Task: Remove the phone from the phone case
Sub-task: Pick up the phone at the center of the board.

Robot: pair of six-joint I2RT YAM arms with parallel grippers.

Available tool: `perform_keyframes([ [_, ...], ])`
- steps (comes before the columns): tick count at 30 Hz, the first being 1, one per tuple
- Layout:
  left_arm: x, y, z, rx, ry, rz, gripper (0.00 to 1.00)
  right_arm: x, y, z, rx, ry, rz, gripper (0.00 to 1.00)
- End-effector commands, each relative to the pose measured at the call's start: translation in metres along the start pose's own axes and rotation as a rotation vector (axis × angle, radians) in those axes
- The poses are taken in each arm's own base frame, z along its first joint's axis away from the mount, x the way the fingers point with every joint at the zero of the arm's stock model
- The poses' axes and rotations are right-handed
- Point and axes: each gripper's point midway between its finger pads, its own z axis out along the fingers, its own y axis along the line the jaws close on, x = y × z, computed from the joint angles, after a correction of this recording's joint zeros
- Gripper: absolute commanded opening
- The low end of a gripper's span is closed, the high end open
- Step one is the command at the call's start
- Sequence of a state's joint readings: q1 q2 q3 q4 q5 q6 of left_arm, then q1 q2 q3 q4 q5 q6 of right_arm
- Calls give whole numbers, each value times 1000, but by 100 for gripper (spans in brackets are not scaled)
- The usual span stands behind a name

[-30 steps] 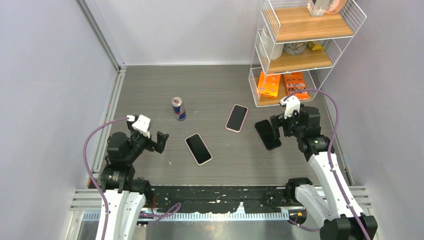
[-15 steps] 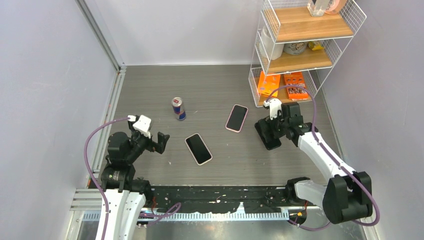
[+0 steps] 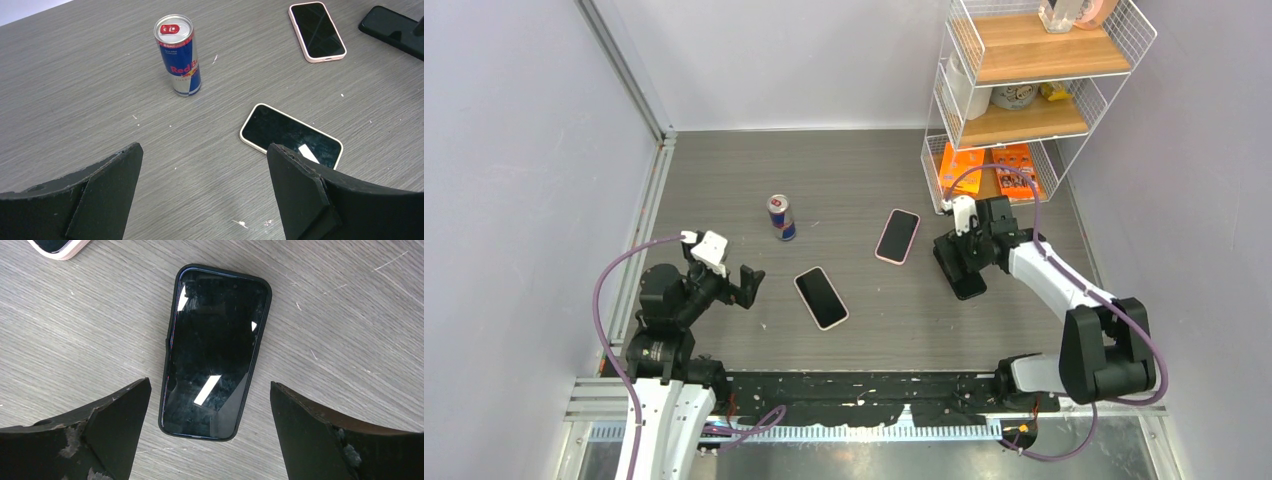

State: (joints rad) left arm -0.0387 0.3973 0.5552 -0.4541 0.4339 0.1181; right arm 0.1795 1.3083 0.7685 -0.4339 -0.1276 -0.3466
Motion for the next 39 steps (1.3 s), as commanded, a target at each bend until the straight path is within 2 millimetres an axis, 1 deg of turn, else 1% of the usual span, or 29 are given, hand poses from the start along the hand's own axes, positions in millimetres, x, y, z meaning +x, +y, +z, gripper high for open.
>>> perform_keyframes([
  [1,-6,-2,1,20,-25,28,99,-16,-3,4,-15,-10,-45,95],
  [6,-5,-2,1,21,-23,29,99,-10,-2,14,-36,33,-47,95],
  [11,-4,-2,2,25,-18,25,99,-20,3,9,-62,9,-45,96],
  [14,-4,-2,2,25,-19,27,99,-20,2,8,-55,11,-46,95],
  [19,-4,-2,2,25,-20,27,99,-7,-1,17,-48,63,-66,95],
  [26,-3,-2,2,25,-18,28,99,2,-1,26,-65,111,-82,95],
  [31,-3,-3,2,28,-17,29,99,11,3,35,-93,159,-78,95],
  [39,-1,-3,3,30,-12,29,99,19,4,42,-109,206,-73,95],
])
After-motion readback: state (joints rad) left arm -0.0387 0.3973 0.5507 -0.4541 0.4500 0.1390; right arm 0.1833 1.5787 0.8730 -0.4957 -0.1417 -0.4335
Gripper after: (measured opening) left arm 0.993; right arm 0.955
